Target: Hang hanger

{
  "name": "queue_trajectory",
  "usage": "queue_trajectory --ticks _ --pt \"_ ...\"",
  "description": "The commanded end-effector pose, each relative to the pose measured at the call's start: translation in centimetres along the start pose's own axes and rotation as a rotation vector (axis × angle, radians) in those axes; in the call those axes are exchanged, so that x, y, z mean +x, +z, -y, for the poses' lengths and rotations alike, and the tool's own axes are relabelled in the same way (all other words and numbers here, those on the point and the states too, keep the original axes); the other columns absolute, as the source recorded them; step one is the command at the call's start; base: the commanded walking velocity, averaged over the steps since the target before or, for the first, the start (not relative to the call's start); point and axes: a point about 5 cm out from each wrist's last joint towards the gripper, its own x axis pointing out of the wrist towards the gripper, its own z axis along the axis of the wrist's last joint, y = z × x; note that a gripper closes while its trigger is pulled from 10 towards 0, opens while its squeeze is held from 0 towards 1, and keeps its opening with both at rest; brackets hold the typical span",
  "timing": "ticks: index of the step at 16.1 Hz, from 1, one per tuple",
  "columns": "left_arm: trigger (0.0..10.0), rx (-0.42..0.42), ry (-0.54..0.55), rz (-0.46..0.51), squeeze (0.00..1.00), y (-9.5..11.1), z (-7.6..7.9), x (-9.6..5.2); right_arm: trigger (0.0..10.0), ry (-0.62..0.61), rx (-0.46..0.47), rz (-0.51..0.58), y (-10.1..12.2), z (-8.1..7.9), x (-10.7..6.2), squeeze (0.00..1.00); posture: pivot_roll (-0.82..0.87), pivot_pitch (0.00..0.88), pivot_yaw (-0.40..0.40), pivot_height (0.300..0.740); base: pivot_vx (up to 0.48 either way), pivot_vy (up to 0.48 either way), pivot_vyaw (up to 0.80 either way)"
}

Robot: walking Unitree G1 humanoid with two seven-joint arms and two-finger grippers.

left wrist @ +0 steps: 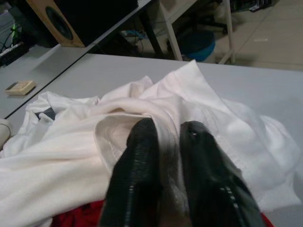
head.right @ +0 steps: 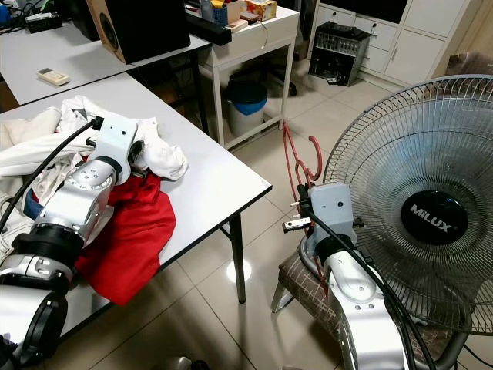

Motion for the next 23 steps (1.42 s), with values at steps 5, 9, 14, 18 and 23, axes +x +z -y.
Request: queue_trajectory --ticks 5,9,14,18,23 --pt "0.0 0.024 0.010 0.018 0.00 0.3 -0.4 -0.3 10.0 0.013 -0.014 -0.002 -0.3 -0.2 0.0 0.00 -0.08 0.000 0.064 0.740 0.000 0.000 0.00" --pt "0.0 -0.222 -0.081 0.226 0.00 5.1 -0.6 -0.8 10.0 0.014 -0.020 0.007 -0.2 -0.3 0.2 0.00 -0.07 0.000 0.061 0.740 0.000 0.000 0.00" --pt "0.0 -0.541 -0.231 0.752 0.00 15.1 -4.0 -4.2 10.0 0.013 -0.021 0.014 -0.1 -0.4 0.3 0.00 -0.06 0.000 0.063 0.740 0.000 0.000 0.00" --pt "0.0 -0.599 -0.330 0.905 0.00 17.2 -5.9 -6.3 10.0 0.010 -0.014 0.016 -0.2 -0.7 0.3 0.00 -0.06 0.000 0.074 0.740 0.000 0.000 0.00" --pt "0.8 -0.115 -0.324 0.572 0.00 12.6 -3.3 -4.2 10.0 0.012 -0.008 0.018 -0.2 -0.8 0.3 0.00 -0.05 0.000 0.067 0.740 0.000 0.000 0.00"
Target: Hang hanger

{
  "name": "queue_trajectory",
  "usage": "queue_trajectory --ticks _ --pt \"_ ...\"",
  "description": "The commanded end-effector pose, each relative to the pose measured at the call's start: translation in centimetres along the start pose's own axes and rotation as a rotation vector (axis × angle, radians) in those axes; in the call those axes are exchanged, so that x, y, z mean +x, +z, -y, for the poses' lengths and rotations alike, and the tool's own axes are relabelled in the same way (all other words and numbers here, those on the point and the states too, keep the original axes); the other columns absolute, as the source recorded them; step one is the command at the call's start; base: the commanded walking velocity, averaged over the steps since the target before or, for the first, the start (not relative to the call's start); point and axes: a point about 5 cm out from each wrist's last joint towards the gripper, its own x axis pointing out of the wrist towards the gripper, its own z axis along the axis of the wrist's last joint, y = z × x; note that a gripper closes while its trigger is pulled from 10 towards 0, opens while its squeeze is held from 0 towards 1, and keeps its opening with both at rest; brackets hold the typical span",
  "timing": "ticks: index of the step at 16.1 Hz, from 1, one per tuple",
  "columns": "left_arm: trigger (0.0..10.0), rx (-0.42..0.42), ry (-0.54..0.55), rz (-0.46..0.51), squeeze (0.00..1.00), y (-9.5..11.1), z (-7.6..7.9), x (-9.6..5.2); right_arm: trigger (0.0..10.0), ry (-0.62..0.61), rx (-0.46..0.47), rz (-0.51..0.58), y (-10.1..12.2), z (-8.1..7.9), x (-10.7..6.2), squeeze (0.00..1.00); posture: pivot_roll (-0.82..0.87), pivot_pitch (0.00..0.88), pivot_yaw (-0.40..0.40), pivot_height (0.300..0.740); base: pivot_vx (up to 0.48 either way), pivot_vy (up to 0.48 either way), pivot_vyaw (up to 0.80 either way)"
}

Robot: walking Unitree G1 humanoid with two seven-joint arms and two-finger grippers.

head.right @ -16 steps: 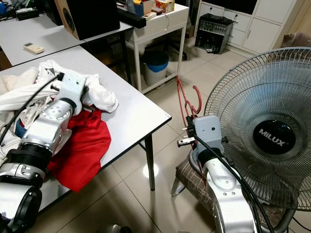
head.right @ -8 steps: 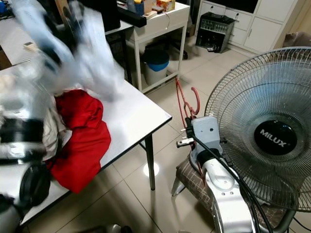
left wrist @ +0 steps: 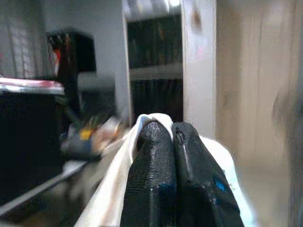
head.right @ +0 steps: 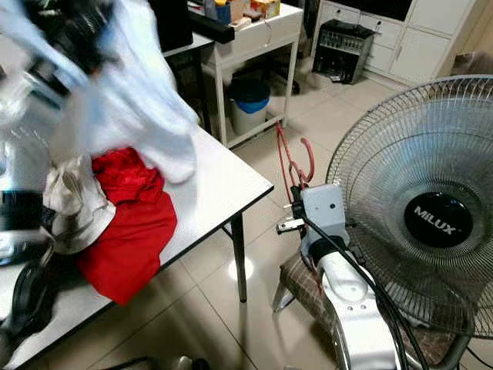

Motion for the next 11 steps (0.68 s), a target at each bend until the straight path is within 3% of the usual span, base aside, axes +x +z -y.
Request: queue_trajectory --ticks 1,2,4,5,6,7,9,10,11 --pt "1.6 0.111 -0.043 -0.122 0.00 -2.2 1.1 0.1 10.0 -0.001 -0.009 0.009 0.0 0.0 0.1 0.00 -0.05 0.000 0.067 0.740 0.000 0.000 0.00" --pt "0.9 -0.004 -0.053 -0.049 0.00 -1.7 1.8 0.4 10.0 0.003 -0.010 0.011 0.1 -0.1 0.2 0.00 -0.05 0.000 0.070 0.740 0.000 0.000 0.00" --pt "0.9 -0.270 -0.118 0.138 0.00 0.2 2.8 0.6 10.0 -0.005 -0.009 0.016 0.3 0.0 0.3 0.00 -0.06 0.000 0.078 0.740 0.000 0.000 0.00" --pt "0.5 -0.212 -0.121 0.069 0.00 -0.8 2.5 0.0 10.0 -0.009 -0.009 0.016 0.2 0.1 0.2 0.00 -0.06 0.000 0.078 0.740 0.000 0.000 0.00" --pt "0.0 -0.003 -0.157 -0.106 0.00 -3.3 2.2 -1.1 10.0 -0.010 -0.007 0.014 0.2 0.1 0.1 0.00 -0.06 0.000 0.076 0.740 0.000 0.000 0.00" --pt "0.0 0.130 -0.190 -0.257 0.00 -5.4 1.8 -2.5 10.0 -0.005 -0.008 0.010 0.1 0.0 0.0 0.00 -0.05 0.000 0.075 0.740 0.000 0.000 0.00" --pt "0.0 0.197 -0.248 -0.363 0.00 -6.6 1.1 -4.3 10.0 -0.001 -0.009 0.009 0.0 -0.1 0.0 0.00 -0.05 0.000 0.075 0.740 0.000 0.000 0.00" --pt "0.0 0.228 -0.192 -0.437 0.00 -6.8 -0.7 -5.5 10.0 0.003 -0.007 0.010 0.1 -0.1 0.2 0.00 -0.04 0.000 0.064 0.740 0.000 0.000 0.00" --pt "0.0 0.226 -0.158 -0.438 0.00 -6.7 -1.4 -5.7 10.0 0.007 -0.007 0.011 0.1 -0.2 0.2 0.00 -0.04 0.000 0.064 0.740 0.000 0.000 0.00"
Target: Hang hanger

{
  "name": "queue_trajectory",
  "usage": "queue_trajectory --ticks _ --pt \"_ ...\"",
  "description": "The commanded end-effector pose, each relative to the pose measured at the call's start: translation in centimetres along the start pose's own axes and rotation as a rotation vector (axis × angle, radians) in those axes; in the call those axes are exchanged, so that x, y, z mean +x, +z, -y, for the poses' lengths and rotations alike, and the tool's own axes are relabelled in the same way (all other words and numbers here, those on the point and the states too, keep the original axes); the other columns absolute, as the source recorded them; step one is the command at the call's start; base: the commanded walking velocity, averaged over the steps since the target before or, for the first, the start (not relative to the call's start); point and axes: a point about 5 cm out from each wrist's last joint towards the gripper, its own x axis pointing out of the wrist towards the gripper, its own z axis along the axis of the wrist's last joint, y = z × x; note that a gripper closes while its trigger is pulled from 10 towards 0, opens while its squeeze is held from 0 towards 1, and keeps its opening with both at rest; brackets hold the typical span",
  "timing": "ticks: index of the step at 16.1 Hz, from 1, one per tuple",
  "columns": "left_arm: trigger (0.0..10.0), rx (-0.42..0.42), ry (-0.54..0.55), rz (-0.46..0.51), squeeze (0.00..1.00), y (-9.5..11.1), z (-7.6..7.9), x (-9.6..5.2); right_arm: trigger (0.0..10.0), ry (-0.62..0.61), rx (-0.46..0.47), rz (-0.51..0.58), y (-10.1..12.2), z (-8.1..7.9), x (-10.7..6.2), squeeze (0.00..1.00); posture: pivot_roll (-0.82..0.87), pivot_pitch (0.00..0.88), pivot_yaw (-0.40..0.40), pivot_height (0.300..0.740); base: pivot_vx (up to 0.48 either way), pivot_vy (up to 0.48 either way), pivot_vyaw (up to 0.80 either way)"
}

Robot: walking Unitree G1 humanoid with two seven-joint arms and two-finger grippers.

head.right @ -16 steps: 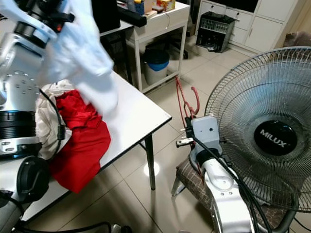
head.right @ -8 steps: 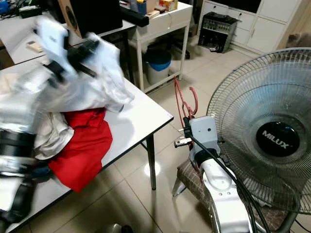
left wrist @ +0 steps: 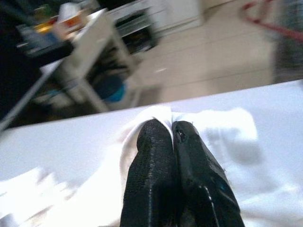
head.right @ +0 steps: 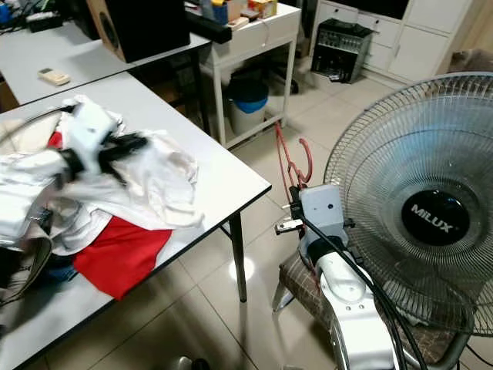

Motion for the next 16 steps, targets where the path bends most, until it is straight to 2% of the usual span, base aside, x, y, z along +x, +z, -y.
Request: queue_trajectory --ticks 1,2,3,4,5,9,10,12,14,16 --pt "2.3 0.013 0.061 0.009 0.00 0.7 -1.5 -0.6 10.0 0.013 -0.007 0.015 0.2 -0.2 0.2 0.00 -0.04 0.000 0.064 0.740 0.000 0.000 0.00" --pt "10.0 0.015 0.138 -0.015 0.00 0.5 -2.5 -0.8 10.0 0.019 -0.008 0.016 0.2 -0.3 0.3 0.00 -0.04 0.000 0.061 0.740 0.000 0.000 0.00" --pt "10.0 -0.042 0.199 -0.023 0.00 0.3 -3.4 -1.0 10.0 0.019 -0.007 0.016 0.2 -0.3 0.3 0.00 -0.04 0.000 0.061 0.740 0.000 0.000 0.00" --pt "10.0 -0.091 0.213 -0.033 0.43 0.1 -3.6 -1.0 10.0 0.020 -0.007 0.015 0.2 -0.2 0.3 0.00 -0.04 0.000 0.062 0.740 0.000 0.000 0.00" --pt "10.0 -0.127 0.230 -0.043 1.00 -0.1 -3.6 -0.9 10.0 0.020 -0.006 0.013 0.2 -0.2 0.3 0.00 -0.04 0.000 0.061 0.740 0.000 0.000 0.00" --pt "10.0 -0.202 0.268 -0.095 1.00 -1.0 -3.1 0.4 10.0 0.020 -0.006 0.015 0.2 -0.3 0.5 0.00 -0.04 0.000 0.075 0.740 0.000 0.000 0.00" --pt "10.0 -0.236 0.206 -0.087 1.00 -0.9 -2.6 0.5 10.0 0.017 -0.005 0.015 0.2 -0.3 0.5 0.00 -0.04 0.000 0.078 0.740 0.000 0.000 0.00" --pt "10.0 -0.247 0.076 -0.061 1.00 -0.4 -1.7 0.0 10.0 0.015 -0.004 0.016 0.2 -0.4 0.4 0.00 -0.04 0.000 0.082 0.740 0.000 0.000 0.00" --pt "10.0 -0.295 0.001 0.011 1.00 0.4 -1.1 -0.4 10.0 0.009 -0.002 0.019 0.2 -0.3 0.5 0.00 -0.04 0.000 0.088 0.740 0.000 0.000 0.00" --pt "10.0 -0.226 -0.154 0.033 1.00 0.9 0.7 -1.0 10.0 0.011 -0.001 0.022 0.2 -0.4 0.6 0.00 -0.04 0.000 0.086 0.740 0.000 0.000 0.00"
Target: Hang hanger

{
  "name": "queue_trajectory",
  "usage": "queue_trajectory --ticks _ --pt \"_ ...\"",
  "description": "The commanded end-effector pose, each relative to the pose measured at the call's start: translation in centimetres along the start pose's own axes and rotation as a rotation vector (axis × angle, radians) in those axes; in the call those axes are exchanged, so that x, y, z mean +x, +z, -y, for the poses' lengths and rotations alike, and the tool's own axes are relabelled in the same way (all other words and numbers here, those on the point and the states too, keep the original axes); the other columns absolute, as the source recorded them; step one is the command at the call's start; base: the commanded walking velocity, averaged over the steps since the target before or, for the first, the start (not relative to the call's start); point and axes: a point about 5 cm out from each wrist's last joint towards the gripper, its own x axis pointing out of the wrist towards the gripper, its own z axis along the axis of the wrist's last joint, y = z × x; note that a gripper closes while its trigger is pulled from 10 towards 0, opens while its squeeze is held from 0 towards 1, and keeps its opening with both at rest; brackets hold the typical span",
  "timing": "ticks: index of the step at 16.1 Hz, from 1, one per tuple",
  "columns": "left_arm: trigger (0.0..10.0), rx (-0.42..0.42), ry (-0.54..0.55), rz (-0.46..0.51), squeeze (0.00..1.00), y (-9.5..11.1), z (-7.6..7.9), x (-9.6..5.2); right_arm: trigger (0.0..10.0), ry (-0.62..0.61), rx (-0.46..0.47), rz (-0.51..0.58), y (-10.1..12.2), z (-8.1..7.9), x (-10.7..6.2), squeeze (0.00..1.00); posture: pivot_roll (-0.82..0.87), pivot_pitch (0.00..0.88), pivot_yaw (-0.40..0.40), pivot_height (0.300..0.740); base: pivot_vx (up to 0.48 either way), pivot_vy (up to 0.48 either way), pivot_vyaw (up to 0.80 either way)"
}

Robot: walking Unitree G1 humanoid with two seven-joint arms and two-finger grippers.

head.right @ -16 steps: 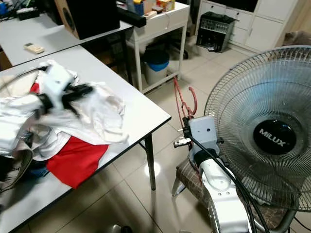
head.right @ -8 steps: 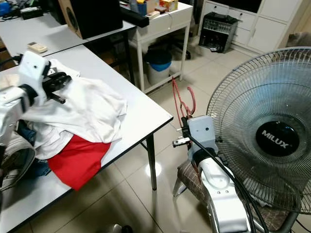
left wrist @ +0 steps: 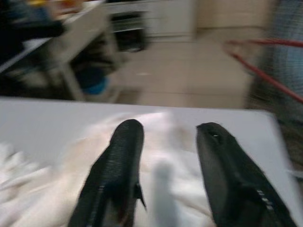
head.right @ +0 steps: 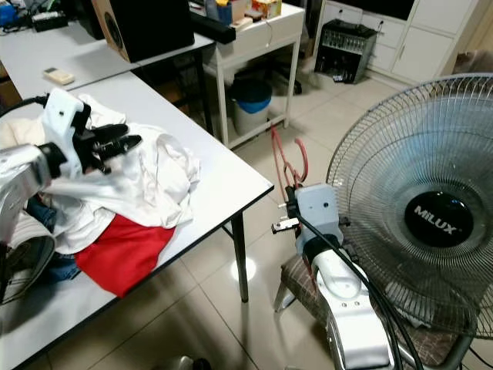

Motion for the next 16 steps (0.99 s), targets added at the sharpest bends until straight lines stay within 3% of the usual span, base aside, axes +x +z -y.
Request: queue_trajectory --ticks 1,4,7,8,9,10,16 --pt "10.0 0.024 -0.060 -0.033 1.00 0.0 0.9 0.0 10.0 0.002 -0.009 0.021 0.4 -0.1 0.2 0.00 -0.04 0.000 0.086 0.740 0.000 0.000 0.00" --pt "10.0 0.088 0.010 -0.196 1.00 -2.0 1.9 0.2 10.0 0.003 -0.009 0.026 0.5 -0.1 0.4 0.00 -0.04 0.000 0.091 0.740 0.000 0.000 0.00" --pt "10.0 0.002 -0.009 -0.234 1.00 -3.1 4.3 0.2 10.0 0.002 -0.010 0.027 0.5 -0.1 0.3 0.00 -0.04 0.000 0.089 0.740 0.000 0.000 0.00" --pt "10.0 -0.004 -0.011 -0.238 0.88 -3.2 4.6 0.2 10.0 0.003 -0.011 0.027 0.5 -0.1 0.3 0.00 -0.04 0.000 0.087 0.740 0.000 0.000 0.00" --pt "10.0 -0.003 -0.007 -0.255 0.18 -3.5 5.0 0.2 10.0 0.003 -0.011 0.027 0.5 0.0 0.3 0.00 -0.04 0.000 0.087 0.740 0.000 0.000 0.00" --pt "10.0 0.018 0.022 -0.292 0.00 -4.1 5.1 0.3 10.0 0.005 -0.011 0.028 0.5 -0.1 0.4 0.00 -0.03 0.000 0.087 0.740 0.000 0.000 0.00" --pt "9.8 -0.026 0.105 -0.272 0.00 -5.2 5.9 2.2 10.0 0.002 -0.016 0.035 0.6 -0.1 0.4 0.00 -0.05 0.000 0.095 0.740 0.000 0.000 0.00"
